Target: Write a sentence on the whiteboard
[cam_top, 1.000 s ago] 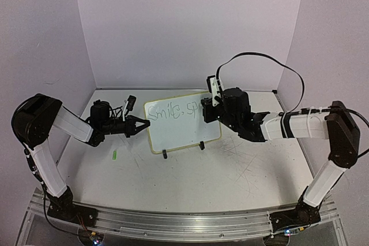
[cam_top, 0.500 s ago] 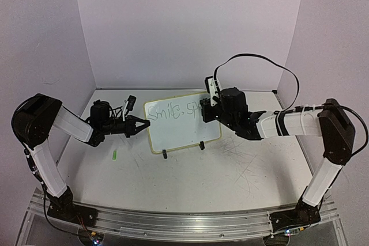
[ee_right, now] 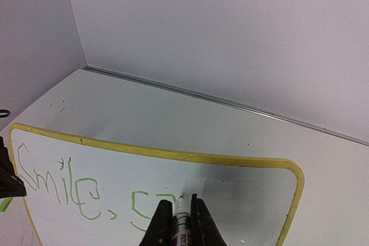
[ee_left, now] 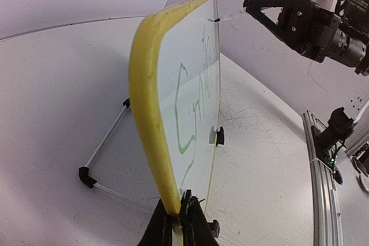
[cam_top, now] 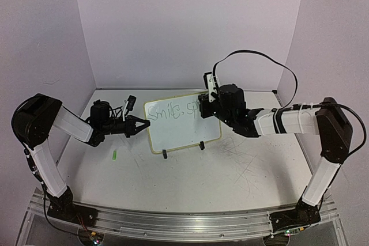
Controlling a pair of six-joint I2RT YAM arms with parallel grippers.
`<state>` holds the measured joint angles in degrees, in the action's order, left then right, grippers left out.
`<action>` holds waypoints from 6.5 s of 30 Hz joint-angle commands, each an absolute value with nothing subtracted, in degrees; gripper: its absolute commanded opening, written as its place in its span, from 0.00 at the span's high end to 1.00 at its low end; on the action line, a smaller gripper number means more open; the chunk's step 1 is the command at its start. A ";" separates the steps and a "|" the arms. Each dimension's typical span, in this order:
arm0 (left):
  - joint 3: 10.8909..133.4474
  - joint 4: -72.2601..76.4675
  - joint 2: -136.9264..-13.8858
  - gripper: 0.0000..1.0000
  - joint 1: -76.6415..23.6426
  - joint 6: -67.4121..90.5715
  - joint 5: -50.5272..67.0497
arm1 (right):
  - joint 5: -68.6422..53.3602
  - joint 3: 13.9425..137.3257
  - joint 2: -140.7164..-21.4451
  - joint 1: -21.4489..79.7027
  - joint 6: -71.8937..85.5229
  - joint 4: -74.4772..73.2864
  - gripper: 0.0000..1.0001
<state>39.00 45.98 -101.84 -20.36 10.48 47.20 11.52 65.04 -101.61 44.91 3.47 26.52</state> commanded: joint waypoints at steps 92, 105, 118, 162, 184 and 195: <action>38.71 40.42 -102.71 1.00 -20.41 4.13 41.04 | 19.34 62.71 -100.66 44.03 8.76 27.17 1.00; 38.71 40.39 -102.74 1.00 -20.39 4.13 41.13 | 18.23 64.88 -101.55 44.03 6.94 28.67 1.00; 38.65 40.32 -102.72 1.00 -20.39 4.04 41.13 | 15.25 63.60 -102.14 44.07 9.56 26.82 1.00; 38.65 40.34 -102.64 1.00 -20.39 4.04 41.23 | 19.46 61.24 -98.90 42.73 9.83 28.84 1.00; 38.58 40.34 -102.57 1.00 -20.39 3.96 41.26 | 15.81 62.39 -100.79 42.93 10.18 27.74 1.00; 38.58 40.34 -102.57 1.00 -20.39 4.04 41.31 | 15.73 58.46 -98.71 43.15 11.63 26.08 1.00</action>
